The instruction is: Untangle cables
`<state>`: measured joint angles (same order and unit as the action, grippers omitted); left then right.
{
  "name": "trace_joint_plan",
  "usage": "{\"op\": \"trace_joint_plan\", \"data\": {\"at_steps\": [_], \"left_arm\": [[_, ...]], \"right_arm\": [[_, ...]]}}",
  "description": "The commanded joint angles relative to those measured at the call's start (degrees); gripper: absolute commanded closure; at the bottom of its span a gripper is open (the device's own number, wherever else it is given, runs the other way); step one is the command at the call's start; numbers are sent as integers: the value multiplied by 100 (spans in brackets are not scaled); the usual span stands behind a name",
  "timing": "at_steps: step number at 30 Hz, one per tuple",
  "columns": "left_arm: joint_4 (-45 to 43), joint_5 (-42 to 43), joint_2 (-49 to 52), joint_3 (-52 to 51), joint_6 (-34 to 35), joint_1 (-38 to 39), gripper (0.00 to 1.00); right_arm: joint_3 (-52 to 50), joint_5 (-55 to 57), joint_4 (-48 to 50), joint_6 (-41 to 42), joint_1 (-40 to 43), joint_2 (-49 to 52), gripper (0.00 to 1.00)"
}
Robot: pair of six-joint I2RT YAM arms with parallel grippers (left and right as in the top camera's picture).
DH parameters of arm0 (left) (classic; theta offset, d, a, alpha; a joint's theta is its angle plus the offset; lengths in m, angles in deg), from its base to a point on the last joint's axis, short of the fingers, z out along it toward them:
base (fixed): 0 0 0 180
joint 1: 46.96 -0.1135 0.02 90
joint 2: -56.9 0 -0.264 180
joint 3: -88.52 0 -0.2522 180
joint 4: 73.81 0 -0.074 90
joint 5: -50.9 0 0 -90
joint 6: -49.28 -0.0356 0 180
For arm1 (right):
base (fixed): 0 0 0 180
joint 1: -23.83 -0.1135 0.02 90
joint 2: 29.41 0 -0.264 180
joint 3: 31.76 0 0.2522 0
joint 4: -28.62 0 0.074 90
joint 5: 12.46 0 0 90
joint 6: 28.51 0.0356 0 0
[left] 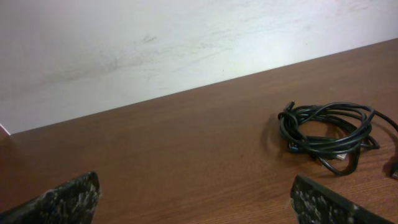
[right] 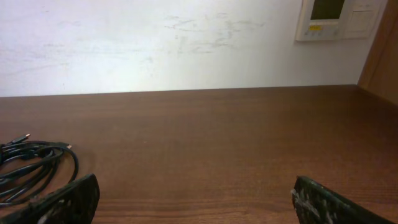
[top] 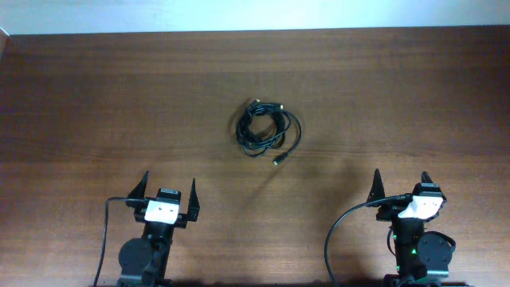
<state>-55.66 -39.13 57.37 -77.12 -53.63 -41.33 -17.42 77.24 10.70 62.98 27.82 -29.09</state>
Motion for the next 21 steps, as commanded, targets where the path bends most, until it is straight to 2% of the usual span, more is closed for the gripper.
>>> {"op": "trace_joint_plan", "data": {"at_steps": [1,7,8,9,10,11,12,13,14,16,17,18,21], "left_arm": [[44,26,-7,-7,-90,22,1],[42,74,-7,-7,-68,22,1],[39,107,-7,-7,-37,22,1],[-208,393,-7,-7,-24,22,1],[-431,1108,-7,42,-48,22,1],[-282,1738,2,240,-59,22,1],[107,1781,76,518,146,22,1],[1014,1602,435,1237,166,22,1],[1497,1443,793,1714,164,22,1],[2006,1419,1775,2734,166,22,1],[2295,1423,2765,3687,168,22,1],[2540,1438,3294,4264,166,22,1],[4557,1427,5512,7814,168,22,1]], "right_arm": [[-26,-7,-35,44,22,4,1],[-26,-37,59,48,22,4,1],[-26,-393,-31,579,17,4,1],[-24,-588,103,874,22,20,1],[2,-1311,181,1016,22,20,1],[83,-1814,55,1019,17,22,1],[367,-2033,-468,1019,17,66,1],[813,-2000,-1008,979,17,201,1],[1167,-1963,-1182,951,17,393,1],[1899,-1961,-1263,951,17,922,1],[2592,-1961,-1443,951,17,1495,1],[3034,-1965,-1604,953,15,1873,1],[5768,-1895,-2981,691,15,3703,1]]}}
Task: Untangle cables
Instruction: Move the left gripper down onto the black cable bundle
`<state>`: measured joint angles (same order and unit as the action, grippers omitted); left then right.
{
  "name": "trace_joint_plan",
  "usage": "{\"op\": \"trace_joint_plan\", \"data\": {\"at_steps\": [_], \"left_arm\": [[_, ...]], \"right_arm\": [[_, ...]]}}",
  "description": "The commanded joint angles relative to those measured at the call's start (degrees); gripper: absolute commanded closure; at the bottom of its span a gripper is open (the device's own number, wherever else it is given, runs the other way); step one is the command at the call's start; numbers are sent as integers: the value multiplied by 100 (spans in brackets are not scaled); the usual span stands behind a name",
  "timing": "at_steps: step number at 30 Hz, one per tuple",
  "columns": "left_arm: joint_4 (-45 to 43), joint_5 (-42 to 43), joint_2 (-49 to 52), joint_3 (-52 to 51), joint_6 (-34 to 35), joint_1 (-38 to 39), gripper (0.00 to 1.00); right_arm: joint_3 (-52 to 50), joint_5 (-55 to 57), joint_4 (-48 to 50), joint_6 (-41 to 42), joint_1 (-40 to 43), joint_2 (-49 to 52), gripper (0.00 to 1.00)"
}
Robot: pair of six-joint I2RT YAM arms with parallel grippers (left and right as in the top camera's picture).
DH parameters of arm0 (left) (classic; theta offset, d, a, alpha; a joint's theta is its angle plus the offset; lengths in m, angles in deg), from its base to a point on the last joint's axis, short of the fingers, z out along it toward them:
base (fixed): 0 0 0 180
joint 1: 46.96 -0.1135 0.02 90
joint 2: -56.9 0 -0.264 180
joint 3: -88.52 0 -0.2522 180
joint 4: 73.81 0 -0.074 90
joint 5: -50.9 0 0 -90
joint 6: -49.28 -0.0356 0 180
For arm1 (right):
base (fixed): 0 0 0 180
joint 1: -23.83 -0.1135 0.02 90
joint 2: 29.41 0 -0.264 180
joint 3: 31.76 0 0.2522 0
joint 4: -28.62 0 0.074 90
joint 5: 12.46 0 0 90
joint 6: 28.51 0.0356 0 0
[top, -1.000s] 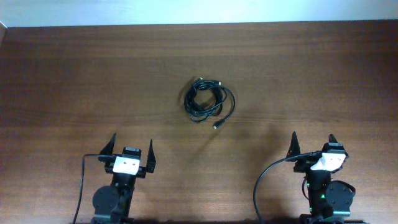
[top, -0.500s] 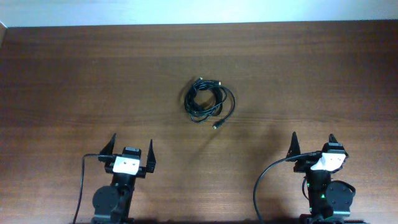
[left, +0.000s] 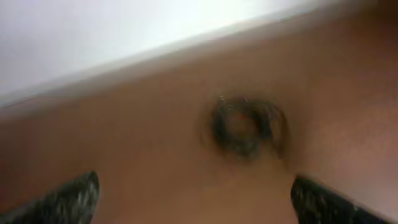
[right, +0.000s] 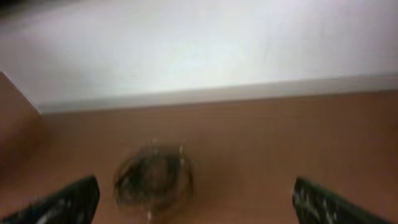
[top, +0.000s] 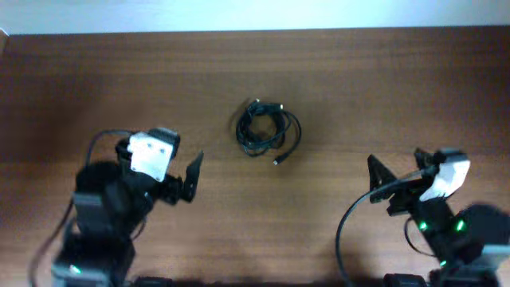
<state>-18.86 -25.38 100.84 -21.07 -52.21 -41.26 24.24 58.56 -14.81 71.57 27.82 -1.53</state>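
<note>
A tangled bundle of black cables [top: 268, 130] lies on the brown wooden table [top: 382, 88], a little behind its middle, with one plug end trailing toward the front. My left gripper [top: 177, 177] is raised at the front left, open and empty, well short of the bundle. My right gripper [top: 397, 174] is raised at the front right, also open and empty. In the blurred left wrist view the bundle [left: 245, 124] sits ahead of the wide-apart fingertips [left: 68, 200]. The right wrist view, also blurred, shows the bundle [right: 152, 178] ahead and to the left of the gripper [right: 196, 205].
A white wall [right: 199, 50] rises behind the table's far edge. Each arm's own black cable [top: 343, 231] loops down near the front edge.
Both arms have risen from their low rest pose at the front edge and turned toward the bundle. Both wrist views are now blurred and show it nearer the middle. The bundle has not moved.
</note>
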Motion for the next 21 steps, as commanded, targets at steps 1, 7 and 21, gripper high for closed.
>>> {"op": "trace_joint_plan", "data": {"at_steps": [1,7,21], "left_arm": [[1276,138,1493,2870,26,15,1],[1370,533,2881,3893,570,15,1],[1633,155,7208,4439,1064,581,1]], "right_arm": [[2026,-197,-555,-166,17,1207,1],[2975,-304,-1075,-251,15,2474,1],[4627,170,-3001,-887,15,3823,18]]}}
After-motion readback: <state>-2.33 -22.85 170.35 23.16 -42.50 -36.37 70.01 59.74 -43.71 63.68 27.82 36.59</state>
